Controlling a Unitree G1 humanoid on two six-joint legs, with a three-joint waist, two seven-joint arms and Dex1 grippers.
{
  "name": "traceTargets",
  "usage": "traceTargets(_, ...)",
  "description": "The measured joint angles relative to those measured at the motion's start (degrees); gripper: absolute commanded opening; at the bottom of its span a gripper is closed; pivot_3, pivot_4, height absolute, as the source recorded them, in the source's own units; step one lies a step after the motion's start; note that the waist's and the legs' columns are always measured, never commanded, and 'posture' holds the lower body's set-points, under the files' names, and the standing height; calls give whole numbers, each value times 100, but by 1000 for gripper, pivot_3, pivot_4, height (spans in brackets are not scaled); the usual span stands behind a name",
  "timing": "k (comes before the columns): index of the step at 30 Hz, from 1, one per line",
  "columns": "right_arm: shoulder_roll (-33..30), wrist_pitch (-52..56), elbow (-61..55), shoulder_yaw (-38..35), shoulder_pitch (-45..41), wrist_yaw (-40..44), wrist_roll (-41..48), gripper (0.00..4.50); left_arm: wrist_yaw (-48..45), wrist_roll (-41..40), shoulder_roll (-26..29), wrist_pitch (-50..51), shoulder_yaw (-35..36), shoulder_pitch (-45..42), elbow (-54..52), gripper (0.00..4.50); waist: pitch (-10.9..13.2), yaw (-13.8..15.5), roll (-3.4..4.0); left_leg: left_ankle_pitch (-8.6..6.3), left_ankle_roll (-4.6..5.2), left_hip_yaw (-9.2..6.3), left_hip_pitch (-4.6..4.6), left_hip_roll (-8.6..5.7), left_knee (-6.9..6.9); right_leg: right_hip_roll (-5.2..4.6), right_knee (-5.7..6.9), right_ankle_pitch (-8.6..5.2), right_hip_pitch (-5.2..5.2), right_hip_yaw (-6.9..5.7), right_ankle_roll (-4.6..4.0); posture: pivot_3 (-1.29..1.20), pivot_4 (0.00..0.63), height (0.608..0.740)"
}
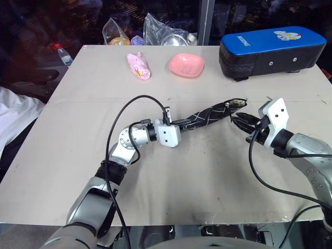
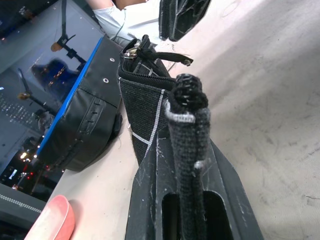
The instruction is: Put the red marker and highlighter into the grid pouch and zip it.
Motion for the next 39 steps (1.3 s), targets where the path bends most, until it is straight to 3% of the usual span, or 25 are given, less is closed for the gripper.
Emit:
traceTargets(1,86,69,-19,-47,-14,-76,58,2776,-1,0,6,0,0,0,0,0,0,0,0,0,0,-1,0,1,0,0,0,0,0,0,0,0,150,737)
traceTargets(10,891,447,-230,257,-307,-837,44,2776,-4,0,4,-3,-13,-9,3,0,0,-3,0,0,0,-1,0,0,0,0,1,0,0,-2,0,0,150,737)
traceTargets(17,1024,339,-242,530,-245,-1058,-423,2776,-5,-1,0,-3,-25,-11,3,0,-1,-7,0,0,-1,0,0,0,0,0,1,0,0,-2,0,0,150,737)
traceTargets(20,1021,220,-231,602,-213,-1059,-681,2030,-5,-1,2,-1,-35,-10,3,0,-1,-7,0,0,0,0,0,-1,0,0,1,0,0,-1,0,0,150,737)
traceTargets(25,1023,78,-115,612,-214,-1065,-1040,25,-4,-1,3,3,-35,-10,3,0,-1,-8,0,0,-1,0,0,-1,0,0,1,0,0,-2,0,0,150,737)
traceTargets(39,1029,-381,122,685,-237,-1042,-1677,25,0,-2,-9,-3,-41,-11,1,0,-1,-5,0,1,-1,1,0,-2,2,0,2,0,0,-2,0,0,150,737)
